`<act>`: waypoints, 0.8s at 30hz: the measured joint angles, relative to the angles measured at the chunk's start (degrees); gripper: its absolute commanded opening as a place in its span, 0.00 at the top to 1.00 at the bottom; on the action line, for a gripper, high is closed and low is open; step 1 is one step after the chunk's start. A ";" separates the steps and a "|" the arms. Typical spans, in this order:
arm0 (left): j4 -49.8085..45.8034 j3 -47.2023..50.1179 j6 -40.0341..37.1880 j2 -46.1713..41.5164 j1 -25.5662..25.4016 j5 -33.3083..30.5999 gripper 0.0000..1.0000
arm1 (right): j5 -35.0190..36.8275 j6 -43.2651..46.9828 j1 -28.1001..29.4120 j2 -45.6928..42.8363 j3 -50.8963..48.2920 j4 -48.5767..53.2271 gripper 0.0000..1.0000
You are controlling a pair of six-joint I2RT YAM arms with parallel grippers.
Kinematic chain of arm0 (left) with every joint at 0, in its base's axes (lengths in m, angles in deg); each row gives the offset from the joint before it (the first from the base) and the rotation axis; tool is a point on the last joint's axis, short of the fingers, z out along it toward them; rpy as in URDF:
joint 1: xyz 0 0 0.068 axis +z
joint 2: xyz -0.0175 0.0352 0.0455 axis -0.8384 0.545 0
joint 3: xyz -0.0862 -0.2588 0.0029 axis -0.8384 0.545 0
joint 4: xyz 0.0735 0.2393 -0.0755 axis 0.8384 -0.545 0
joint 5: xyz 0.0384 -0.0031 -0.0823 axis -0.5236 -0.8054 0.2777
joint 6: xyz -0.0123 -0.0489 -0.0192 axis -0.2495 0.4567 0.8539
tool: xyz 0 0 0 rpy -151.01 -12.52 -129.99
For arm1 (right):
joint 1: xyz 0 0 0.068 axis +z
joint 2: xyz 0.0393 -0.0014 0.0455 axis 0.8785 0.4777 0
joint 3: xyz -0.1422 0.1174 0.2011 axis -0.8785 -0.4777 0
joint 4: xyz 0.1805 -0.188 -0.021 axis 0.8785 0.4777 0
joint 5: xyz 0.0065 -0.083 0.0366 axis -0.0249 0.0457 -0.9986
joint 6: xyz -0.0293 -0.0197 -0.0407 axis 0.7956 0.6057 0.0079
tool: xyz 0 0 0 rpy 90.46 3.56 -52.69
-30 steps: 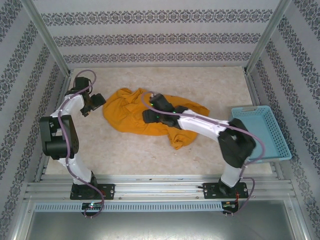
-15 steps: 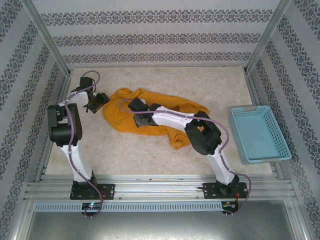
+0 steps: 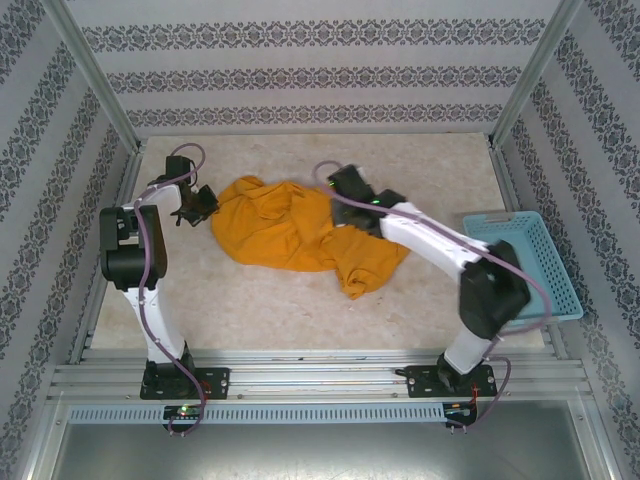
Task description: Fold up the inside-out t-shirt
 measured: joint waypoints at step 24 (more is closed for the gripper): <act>2.23 36.20 7.76 -49.81 -5.20 -5.01 0.97 | -15.96 -1.49 -25.64 -24.20 -17.53 -0.96 1.00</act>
